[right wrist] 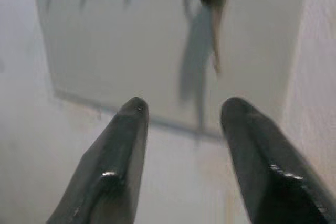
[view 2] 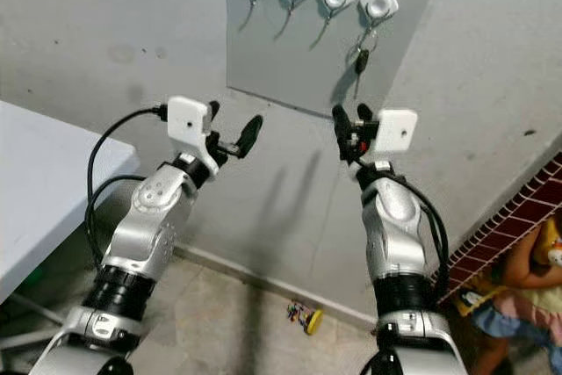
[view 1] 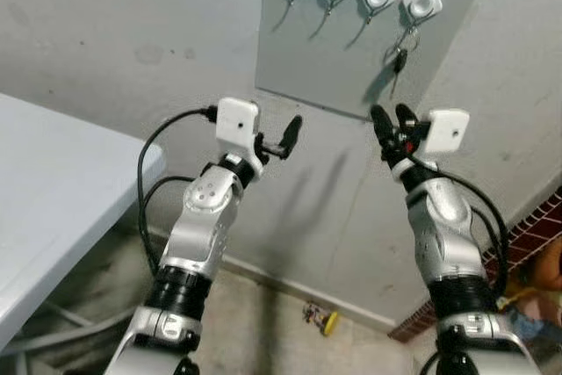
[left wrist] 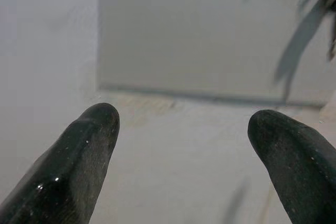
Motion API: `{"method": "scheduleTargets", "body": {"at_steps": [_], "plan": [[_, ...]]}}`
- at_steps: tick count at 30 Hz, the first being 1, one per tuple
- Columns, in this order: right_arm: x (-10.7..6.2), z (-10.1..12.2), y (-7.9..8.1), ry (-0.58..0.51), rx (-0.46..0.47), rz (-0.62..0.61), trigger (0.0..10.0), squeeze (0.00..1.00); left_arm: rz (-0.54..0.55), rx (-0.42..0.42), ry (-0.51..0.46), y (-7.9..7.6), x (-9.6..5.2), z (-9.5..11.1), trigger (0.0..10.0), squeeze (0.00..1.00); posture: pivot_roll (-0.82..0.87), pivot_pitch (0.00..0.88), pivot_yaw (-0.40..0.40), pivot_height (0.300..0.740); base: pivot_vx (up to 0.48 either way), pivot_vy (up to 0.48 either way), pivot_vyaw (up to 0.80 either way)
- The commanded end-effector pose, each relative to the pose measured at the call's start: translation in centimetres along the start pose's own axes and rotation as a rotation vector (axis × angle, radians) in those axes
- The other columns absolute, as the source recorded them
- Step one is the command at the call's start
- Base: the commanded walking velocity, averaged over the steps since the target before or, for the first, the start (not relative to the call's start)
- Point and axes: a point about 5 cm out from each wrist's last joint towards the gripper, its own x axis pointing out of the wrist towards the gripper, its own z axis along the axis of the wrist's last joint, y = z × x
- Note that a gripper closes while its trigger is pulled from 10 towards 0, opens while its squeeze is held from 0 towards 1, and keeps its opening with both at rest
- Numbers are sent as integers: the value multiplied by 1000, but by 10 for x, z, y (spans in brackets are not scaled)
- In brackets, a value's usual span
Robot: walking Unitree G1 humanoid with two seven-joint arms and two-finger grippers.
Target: Hang keys on a hook
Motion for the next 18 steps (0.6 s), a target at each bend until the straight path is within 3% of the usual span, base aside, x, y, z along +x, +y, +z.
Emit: {"method": "scheduleTargets", "body": {"at_steps": [1, 8, 18], "plan": [[-10, -2, -2, -1, -20, -18, 10000, 1000, 27, 3, 30, 4, -5, -12, 10000, 0, 43, 20, -60, 740, 0, 0, 0], [-50, -31, -13, 102, -59, -90, 10000, 1000, 96, 129, 107, 20, -19, -41, 10000, 0, 31, 5, -47, 740, 0, 0, 0], [-77, -39, -18, 137, -75, -151, 10000, 1000, 136, 102, 113, 28, -29, -51, 10000, 0, 20, 0, -43, 740, 0, 0, 0]]}}
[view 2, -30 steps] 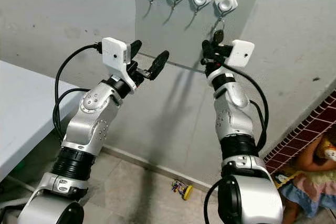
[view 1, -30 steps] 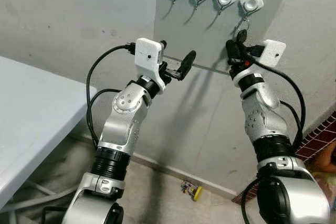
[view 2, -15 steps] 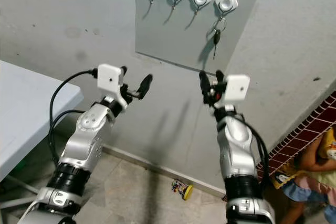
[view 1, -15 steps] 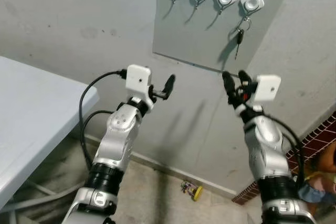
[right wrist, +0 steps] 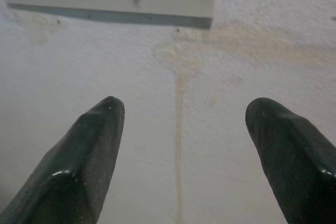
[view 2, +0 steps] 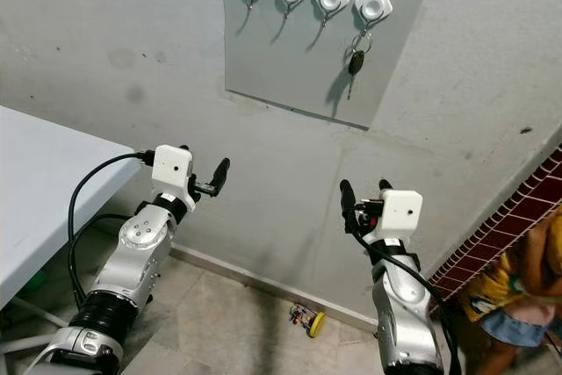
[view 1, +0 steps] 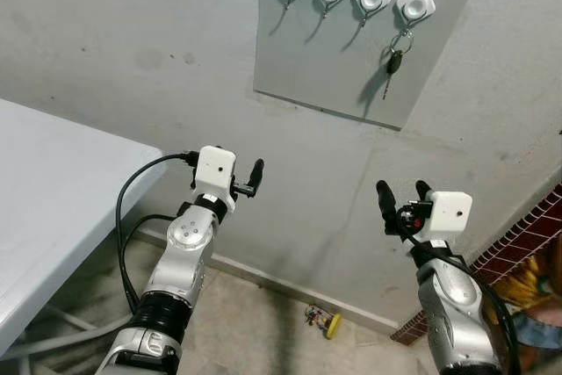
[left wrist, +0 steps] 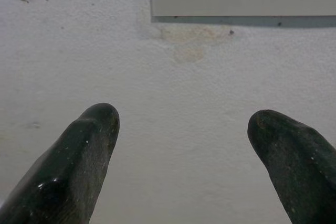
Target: Hang keys on a hook
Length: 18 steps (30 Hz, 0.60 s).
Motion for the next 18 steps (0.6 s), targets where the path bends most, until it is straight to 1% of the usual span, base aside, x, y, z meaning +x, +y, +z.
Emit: {"method": "scheduleTargets", "body": {"at_steps": [1, 3, 5, 6, 11, 13, 16, 18], "plan": [[-4, 4, -4, -18, -7, -23, 10000, 1000, -5, -40, -4, 0, -4, -3, 10000, 0, 19, 0, -40, 740, 0, 0, 0], [-6, 4, -4, -19, -1, -32, 10000, 1000, -3, -58, -8, 1, -4, -4, 10000, 0, 16, 0, -36, 740, 0, 0, 0], [-8, 4, -4, -18, 2, -35, 10000, 1000, -40, -101, 16, -1, -4, -7, 10000, 0, 14, 0, -32, 740, 0, 0, 0], [-9, 3, -4, -17, -1, -43, 10000, 1000, -58, -154, 5, -2, -5, -6, 10000, 0, 11, 0, -27, 740, 0, 0, 0], [-15, 3, -3, -19, 1, -74, 10000, 1000, -60, -196, 13, 1, -6, -7, 10000, 0, -6, 0, -2, 740, 0, 0, 0], [-18, 3, -4, -16, 6, -84, 10000, 1000, -80, -237, 7, 1, -7, -6, 10000, 0, -11, 0, 3, 740, 0, 0, 0], [-22, 2, -4, -14, 2, -99, 10000, 1000, -90, -245, 4, 3, -8, -6, 10000, 0, -19, 0, 10, 740, 0, 0, 0], [-27, 0, -3, -8, 18, -99, 10000, 1000, -92, -251, 7, 5, -10, -7, 10000, 0, -28, 0, 15, 740, 0, 0, 0]]}}
